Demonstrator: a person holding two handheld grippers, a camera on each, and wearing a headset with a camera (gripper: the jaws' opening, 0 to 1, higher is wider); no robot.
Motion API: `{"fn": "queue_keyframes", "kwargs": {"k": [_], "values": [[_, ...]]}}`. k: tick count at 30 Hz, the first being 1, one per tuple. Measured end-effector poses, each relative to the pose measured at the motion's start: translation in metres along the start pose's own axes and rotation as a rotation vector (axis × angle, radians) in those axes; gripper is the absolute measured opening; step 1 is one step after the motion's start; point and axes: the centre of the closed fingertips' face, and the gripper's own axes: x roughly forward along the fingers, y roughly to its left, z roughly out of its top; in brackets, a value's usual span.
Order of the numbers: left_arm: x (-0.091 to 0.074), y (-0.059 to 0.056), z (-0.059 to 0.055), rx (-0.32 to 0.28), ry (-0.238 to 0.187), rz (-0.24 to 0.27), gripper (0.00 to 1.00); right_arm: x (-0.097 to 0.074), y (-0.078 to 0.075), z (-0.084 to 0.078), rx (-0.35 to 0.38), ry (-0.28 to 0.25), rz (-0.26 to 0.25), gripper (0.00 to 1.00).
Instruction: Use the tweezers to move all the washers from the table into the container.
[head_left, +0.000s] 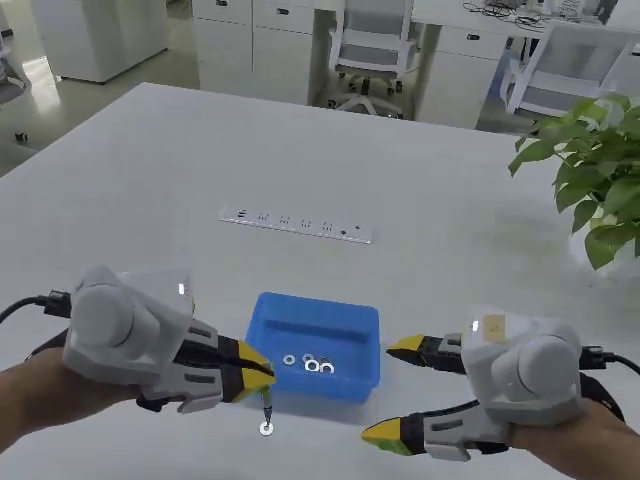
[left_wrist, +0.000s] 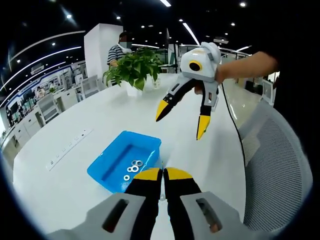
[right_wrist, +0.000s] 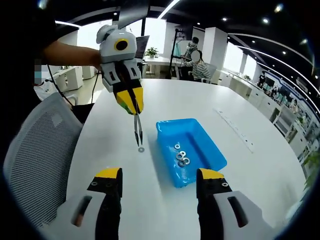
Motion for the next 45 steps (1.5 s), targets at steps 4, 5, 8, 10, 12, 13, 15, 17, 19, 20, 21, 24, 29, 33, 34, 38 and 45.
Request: {"fn": "queue_keyframes", "kwargs": {"k": [4, 5, 8, 10, 12, 13, 15, 17, 19, 20, 21, 24, 29, 33, 34, 38, 45], "values": [[0.003, -0.002, -0.002, 0.001, 0.005, -0.002, 0.06, -0.002, 0.002, -0.005, 0.013, 0.004, -0.006, 0.64], [0.004, -0.002, -0.002, -0.002, 0.004, -0.002, 0.06, -0.003, 0.003, -0.007, 0.014, 0.006, -0.006, 0.65], [0.005, -0.002, -0.003, -0.001, 0.005, -0.001, 0.06, -0.005, 0.004, -0.010, 0.027, 0.006, -0.012, 0.67], [0.006, -0.002, -0.004, -0.002, 0.004, -0.003, 0.06, -0.006, 0.005, -0.012, 0.038, 0.001, -0.017, 0.70], [0.007, -0.002, -0.003, -0.003, 0.005, -0.002, 0.06, -0.006, 0.006, -0.014, 0.042, 0.003, -0.018, 0.70], [0.007, -0.002, -0.004, -0.004, 0.006, -0.003, 0.06, -0.007, 0.007, -0.016, 0.045, 0.007, -0.018, 0.70], [0.008, -0.001, -0.004, -0.001, 0.007, -0.002, 0.06, -0.007, 0.008, -0.017, 0.045, 0.012, -0.018, 0.70], [0.008, -0.001, -0.004, -0.003, 0.008, -0.004, 0.06, -0.007, 0.008, -0.018, 0.047, 0.014, -0.018, 0.70], [0.008, -0.002, -0.004, -0.003, 0.009, -0.005, 0.06, -0.007, 0.008, -0.020, 0.052, 0.016, -0.020, 0.70], [0.008, -0.002, -0.005, -0.003, 0.011, -0.005, 0.06, -0.007, 0.008, -0.020, 0.051, 0.017, -0.021, 0.70], [0.008, -0.002, -0.005, -0.002, 0.011, -0.005, 0.06, -0.007, 0.009, -0.020, 0.050, 0.018, -0.021, 0.70], [0.007, -0.004, -0.006, 0.001, 0.018, -0.006, 0.06, -0.006, 0.009, -0.021, 0.054, 0.018, -0.020, 0.70], [0.007, -0.004, -0.009, 0.002, 0.026, -0.004, 0.06, -0.004, 0.011, -0.020, 0.050, 0.021, -0.015, 0.70], [0.009, -0.007, -0.011, 0.003, 0.029, -0.007, 0.06, -0.005, 0.011, -0.020, 0.048, 0.022, -0.015, 0.70], [0.009, -0.007, -0.012, 0.007, 0.031, -0.008, 0.06, -0.005, 0.011, -0.020, 0.048, 0.022, -0.016, 0.70], [0.010, -0.008, -0.012, 0.008, 0.031, -0.009, 0.06, -0.006, 0.011, -0.021, 0.049, 0.024, -0.015, 0.70], [0.011, -0.008, -0.010, 0.011, 0.028, -0.008, 0.06, -0.006, 0.013, -0.022, 0.048, 0.025, -0.009, 0.69]]}}
